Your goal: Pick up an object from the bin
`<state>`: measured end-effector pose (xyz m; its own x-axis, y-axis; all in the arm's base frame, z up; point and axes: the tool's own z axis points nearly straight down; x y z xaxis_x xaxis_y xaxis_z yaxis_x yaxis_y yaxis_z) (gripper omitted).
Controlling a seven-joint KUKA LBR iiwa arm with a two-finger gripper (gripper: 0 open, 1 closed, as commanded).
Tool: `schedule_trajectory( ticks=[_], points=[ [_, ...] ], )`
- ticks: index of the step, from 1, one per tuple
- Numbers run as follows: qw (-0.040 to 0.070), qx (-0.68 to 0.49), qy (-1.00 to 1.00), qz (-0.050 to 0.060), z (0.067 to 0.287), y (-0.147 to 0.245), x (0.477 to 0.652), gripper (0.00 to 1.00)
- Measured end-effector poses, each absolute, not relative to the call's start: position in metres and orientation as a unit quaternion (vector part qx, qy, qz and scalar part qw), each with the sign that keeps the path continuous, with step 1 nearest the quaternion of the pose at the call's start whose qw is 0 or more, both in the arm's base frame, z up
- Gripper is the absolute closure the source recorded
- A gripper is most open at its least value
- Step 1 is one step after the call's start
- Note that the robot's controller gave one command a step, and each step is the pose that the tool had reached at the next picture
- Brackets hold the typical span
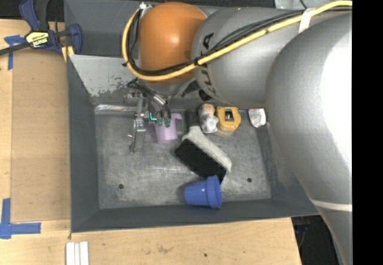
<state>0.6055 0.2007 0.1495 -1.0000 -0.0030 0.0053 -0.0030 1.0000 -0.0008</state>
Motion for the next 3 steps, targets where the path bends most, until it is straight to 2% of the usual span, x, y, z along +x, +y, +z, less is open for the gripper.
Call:
schedule_trajectory(
  ticks=[1,2,3],
  points=[
    [-0.001,0.000,-1.000,-0.001,0.154,0.200,0.607,0.00],
    [-0.002,0.025,-1.000,-0.001,0.150,0.155,0.593,0.00],
    [-0.002,-0.022,-1.000,0.000,0.157,0.117,0.596,0.00]
  ],
)
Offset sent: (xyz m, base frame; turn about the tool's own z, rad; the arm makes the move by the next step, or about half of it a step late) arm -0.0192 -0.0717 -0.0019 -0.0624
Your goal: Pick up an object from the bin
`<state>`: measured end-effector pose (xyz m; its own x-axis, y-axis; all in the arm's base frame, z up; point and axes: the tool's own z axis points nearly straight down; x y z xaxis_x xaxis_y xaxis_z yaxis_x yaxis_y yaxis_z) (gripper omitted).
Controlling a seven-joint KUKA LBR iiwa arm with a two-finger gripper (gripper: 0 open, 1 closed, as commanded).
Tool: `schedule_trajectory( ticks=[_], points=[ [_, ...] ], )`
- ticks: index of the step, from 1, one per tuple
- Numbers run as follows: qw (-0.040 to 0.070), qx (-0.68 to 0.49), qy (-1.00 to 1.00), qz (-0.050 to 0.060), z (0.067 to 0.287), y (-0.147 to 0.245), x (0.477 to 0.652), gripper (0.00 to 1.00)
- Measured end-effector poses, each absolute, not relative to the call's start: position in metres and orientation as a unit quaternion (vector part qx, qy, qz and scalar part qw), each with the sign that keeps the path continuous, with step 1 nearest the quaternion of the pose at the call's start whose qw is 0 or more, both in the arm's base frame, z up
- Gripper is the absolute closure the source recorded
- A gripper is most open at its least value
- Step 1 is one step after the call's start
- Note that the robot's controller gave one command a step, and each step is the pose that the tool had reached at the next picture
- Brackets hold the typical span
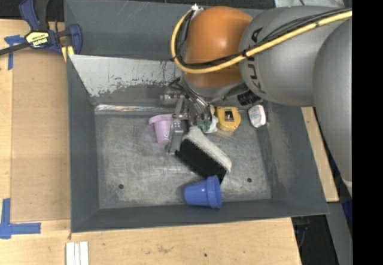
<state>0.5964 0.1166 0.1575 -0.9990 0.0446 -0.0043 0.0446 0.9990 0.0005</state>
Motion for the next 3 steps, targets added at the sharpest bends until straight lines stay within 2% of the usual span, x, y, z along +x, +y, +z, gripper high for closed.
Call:
schedule_trajectory(
  ticks=[1,2,3],
  points=[
    [0.006,-0.010,1.000,0.001,0.117,0.110,0.616,0.00],
    [0.010,-0.114,0.993,0.002,0.076,0.114,0.628,1.00],
    [0.010,-0.114,0.993,0.002,0.076,0.114,0.628,1.00]
  ],
)
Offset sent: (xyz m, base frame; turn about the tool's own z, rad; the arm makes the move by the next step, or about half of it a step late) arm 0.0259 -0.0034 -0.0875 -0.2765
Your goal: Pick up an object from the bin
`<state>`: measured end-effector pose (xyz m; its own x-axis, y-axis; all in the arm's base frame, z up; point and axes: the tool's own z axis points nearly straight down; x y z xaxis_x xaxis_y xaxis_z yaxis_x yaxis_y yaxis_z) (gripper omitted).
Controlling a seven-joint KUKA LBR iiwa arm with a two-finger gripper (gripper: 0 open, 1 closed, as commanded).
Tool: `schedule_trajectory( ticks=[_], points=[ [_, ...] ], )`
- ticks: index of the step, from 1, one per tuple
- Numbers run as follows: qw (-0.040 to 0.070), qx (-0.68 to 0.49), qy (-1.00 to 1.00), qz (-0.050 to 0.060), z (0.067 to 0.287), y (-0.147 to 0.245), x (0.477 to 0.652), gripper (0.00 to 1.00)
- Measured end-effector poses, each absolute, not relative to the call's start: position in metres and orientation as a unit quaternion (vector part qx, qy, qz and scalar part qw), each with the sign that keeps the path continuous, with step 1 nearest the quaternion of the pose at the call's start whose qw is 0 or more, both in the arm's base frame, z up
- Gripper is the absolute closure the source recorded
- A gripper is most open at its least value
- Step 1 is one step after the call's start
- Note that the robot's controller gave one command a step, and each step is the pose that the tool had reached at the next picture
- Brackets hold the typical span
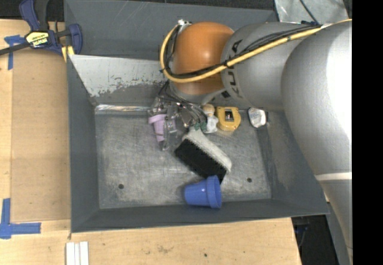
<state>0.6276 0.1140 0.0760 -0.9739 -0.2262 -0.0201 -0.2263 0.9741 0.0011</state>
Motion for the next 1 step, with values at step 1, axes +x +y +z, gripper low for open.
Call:
schedule_trajectory(
  ticks=[1],
  points=[
    [0.009,-0.119,0.993,0.000,0.0765,0.1188,0.6261,1.00]
  ],
)
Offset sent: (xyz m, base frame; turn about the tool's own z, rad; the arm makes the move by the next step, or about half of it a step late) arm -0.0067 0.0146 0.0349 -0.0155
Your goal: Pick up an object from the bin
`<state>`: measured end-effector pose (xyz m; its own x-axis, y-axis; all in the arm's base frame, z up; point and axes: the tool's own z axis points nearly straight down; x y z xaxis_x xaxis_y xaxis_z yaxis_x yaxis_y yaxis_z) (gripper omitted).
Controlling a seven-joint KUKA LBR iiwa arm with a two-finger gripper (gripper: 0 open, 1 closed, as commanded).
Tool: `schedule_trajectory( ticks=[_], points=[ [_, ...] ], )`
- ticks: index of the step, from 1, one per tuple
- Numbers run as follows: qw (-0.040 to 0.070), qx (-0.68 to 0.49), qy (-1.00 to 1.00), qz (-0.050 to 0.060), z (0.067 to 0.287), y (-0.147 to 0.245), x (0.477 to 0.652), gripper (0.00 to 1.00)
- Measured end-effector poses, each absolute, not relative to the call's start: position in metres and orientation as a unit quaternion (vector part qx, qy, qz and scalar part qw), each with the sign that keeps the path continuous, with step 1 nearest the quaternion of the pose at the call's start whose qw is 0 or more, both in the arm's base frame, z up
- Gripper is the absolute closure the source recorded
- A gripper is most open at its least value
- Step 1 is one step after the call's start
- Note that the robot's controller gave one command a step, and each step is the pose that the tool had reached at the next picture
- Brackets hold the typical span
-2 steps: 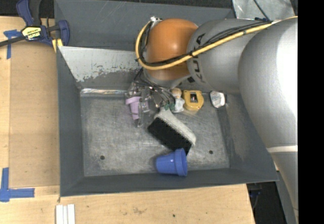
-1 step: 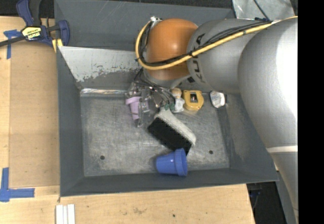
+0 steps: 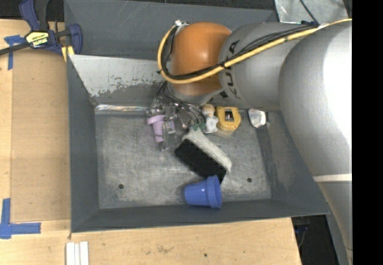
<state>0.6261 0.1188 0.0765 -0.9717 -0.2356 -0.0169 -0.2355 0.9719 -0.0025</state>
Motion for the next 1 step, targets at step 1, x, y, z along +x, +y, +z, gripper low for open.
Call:
schedule_trajectory(
  ticks=[1],
  points=[
    [0.001,-0.121,0.993,0.000,0.1028,0.1257,0.6216,1.00]
  ],
)
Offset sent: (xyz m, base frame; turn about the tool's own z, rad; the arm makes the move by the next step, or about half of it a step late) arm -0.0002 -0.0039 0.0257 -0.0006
